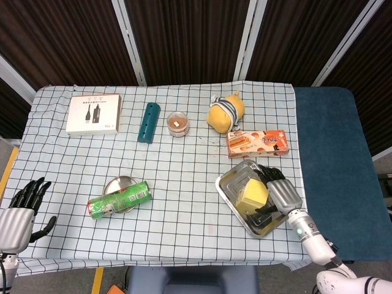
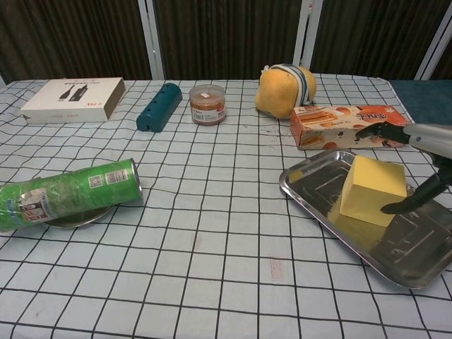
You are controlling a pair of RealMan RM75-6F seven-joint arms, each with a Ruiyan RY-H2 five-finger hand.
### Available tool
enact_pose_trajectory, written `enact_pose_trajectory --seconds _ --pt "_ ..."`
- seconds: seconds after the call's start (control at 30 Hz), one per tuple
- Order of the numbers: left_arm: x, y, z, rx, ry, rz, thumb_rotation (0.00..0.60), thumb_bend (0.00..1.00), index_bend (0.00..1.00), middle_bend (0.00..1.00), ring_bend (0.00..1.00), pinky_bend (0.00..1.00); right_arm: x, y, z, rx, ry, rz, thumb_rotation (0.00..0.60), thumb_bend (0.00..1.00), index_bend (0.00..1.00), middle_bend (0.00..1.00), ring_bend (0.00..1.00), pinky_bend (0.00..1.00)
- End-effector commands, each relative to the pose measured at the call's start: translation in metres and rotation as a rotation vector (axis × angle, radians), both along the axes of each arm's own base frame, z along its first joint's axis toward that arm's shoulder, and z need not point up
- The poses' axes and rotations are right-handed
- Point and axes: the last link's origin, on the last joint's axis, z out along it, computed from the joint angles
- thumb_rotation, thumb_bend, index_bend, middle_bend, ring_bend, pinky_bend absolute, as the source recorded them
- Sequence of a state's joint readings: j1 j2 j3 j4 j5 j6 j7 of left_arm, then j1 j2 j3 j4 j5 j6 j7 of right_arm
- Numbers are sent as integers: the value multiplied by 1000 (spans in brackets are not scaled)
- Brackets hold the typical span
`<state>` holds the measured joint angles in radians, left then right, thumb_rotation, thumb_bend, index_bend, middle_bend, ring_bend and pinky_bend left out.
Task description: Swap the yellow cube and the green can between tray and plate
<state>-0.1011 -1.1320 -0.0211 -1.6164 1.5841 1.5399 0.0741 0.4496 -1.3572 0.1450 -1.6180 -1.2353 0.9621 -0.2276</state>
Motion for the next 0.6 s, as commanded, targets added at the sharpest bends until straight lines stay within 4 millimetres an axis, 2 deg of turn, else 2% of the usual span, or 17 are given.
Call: enact_pose_trajectory --seconds 0.03,0.2,0.33,0.6 --pt "-1 0 1 3 -2 3 600 351 0 0 0 170 4 -4 -6 -2 5 10 600 24 128 147 159 124" --pt "-2 0 2 6 -9 9 600 352 0 0 0 170 5 -11 -16 -7 27 5 600 24 242 240 266 240" --pt "-2 1 3 6 -11 11 600 351 0 0 0 170 5 -17 -22 -8 33 -9 600 41 339 311 362 387" --pt "-3 1 3 4 -16 16 600 350 0 5 0 170 6 -27 -28 -66 27 -10 600 278 626 494 626 659"
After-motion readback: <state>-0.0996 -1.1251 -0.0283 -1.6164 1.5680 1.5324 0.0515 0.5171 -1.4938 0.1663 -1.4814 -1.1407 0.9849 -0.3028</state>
